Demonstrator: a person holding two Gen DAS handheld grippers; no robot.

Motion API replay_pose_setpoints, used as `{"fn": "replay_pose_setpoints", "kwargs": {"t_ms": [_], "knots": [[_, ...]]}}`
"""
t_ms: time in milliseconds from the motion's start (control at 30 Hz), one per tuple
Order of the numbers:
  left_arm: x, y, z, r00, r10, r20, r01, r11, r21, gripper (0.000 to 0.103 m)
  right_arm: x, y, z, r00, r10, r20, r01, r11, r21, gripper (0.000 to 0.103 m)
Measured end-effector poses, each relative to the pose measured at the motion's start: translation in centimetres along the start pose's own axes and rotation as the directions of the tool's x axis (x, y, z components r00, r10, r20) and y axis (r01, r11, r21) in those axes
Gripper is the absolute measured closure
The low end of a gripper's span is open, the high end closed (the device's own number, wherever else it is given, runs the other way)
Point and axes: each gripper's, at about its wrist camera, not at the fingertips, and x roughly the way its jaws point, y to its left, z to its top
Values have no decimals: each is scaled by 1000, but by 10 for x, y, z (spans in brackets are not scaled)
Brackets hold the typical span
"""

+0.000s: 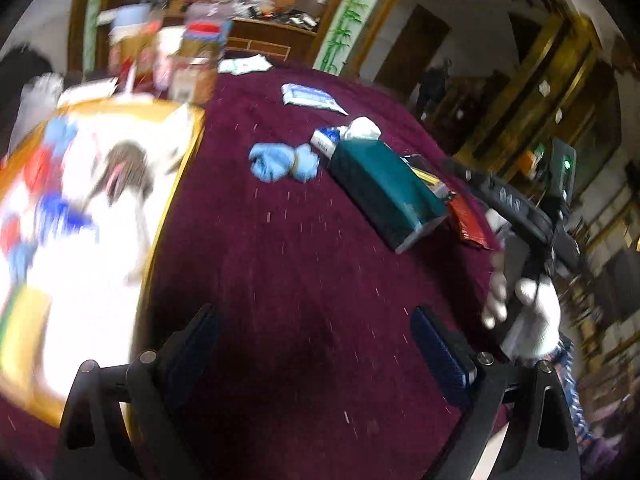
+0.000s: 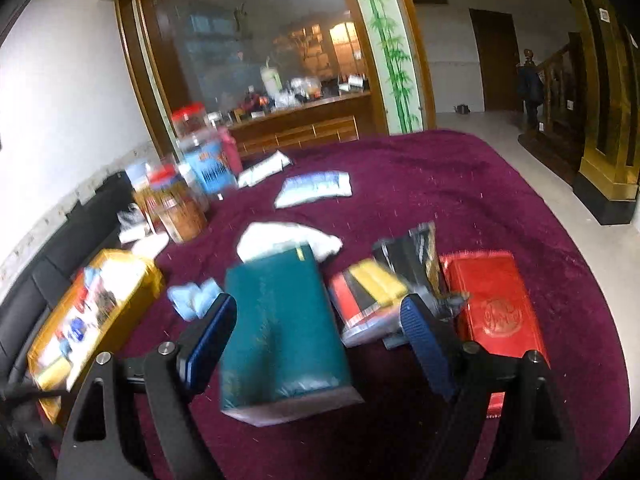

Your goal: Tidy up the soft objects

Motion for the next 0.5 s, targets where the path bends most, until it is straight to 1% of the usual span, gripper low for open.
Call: {"fn": "replay_pose_setpoints", "kwargs": {"t_ms": [33,67,167,200,267,333,400,467,500], "knots": [[6,-4,9,1000,15,-2,-15,1000,25,6,4,-1,-2,1000,-3,-22,3,1000,3,20],[11,-8,18,999,32,3,-32,998,56,6,5,-3,-4,1000,5,-27,-5,1000,12,20],[31,-20,47,995,82,49,-90,979,181,6,3,-1,-5,1000,15,-20,-15,1000,7,20],[43,-25,59,992,109,65,-121,963,239,6,2,2,-5,1000,3,-16,-3,1000,-8,20],[66,-31,76,986,157,62,-169,934,315,6,1,5,-6,1000,-6,-10,5,1000,-28,20],[89,-32,89,977,207,46,-209,909,360,6,1,9,-7,1000,-14,-9,14,999,-47,20],[110,-29,99,967,252,28,-243,891,383,6,1,12,-7,1000,-28,-5,27,997,-67,20],[130,-29,106,951,309,35,-293,855,429,6,0,14,-7,999,-33,1,33,997,-76,20],[138,-31,110,946,322,38,-304,839,451,6,-1,14,-7,999,-34,3,34,997,-76,20]]}}
